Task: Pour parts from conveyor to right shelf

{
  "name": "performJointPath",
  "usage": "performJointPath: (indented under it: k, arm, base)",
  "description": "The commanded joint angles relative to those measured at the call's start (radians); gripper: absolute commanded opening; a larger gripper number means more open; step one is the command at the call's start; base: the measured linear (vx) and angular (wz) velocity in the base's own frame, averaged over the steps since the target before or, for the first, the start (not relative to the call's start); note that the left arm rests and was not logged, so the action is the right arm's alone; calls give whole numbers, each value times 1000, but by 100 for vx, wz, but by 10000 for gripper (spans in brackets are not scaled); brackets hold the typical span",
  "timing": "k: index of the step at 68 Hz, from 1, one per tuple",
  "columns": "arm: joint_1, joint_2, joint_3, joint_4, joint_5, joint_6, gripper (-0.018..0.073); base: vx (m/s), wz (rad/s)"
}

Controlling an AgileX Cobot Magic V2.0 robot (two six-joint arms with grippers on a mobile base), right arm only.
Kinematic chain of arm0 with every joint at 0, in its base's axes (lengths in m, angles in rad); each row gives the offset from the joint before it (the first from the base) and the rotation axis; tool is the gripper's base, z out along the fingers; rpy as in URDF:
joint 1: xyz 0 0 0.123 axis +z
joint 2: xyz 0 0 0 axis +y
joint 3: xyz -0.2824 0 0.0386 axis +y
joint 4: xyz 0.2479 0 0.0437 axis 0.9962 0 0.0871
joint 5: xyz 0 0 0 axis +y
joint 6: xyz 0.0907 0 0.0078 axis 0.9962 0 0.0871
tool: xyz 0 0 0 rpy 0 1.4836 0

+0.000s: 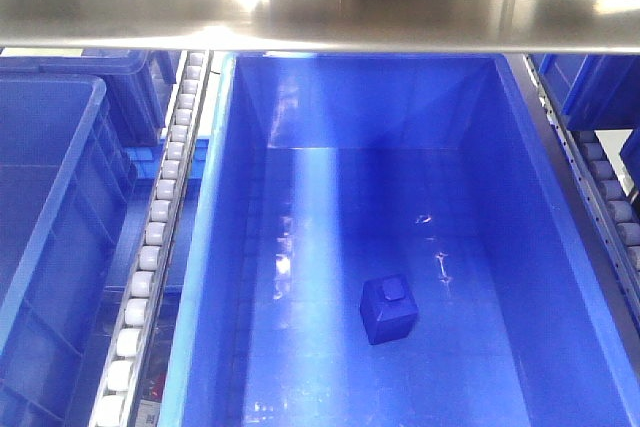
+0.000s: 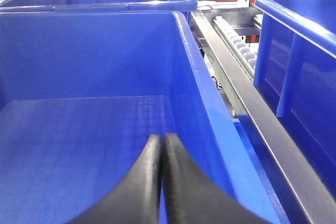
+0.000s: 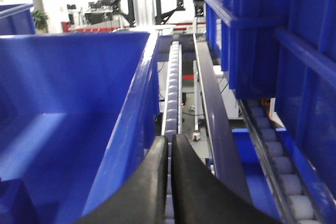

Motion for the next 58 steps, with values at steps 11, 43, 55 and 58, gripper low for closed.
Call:
performJointPath:
  k: [11, 43, 55, 58]
  arm:
    - [12, -18, 0, -7, -109, 0, -10]
    - [12, -16, 0, -7, -107, 0, -10]
    - [12, -16, 0, -7, -107, 0, -10]
    - [12, -16, 0, -7, -107, 0, -10]
  base:
    - [0, 0]
    - [0, 0]
    - [0, 0]
    - [0, 0]
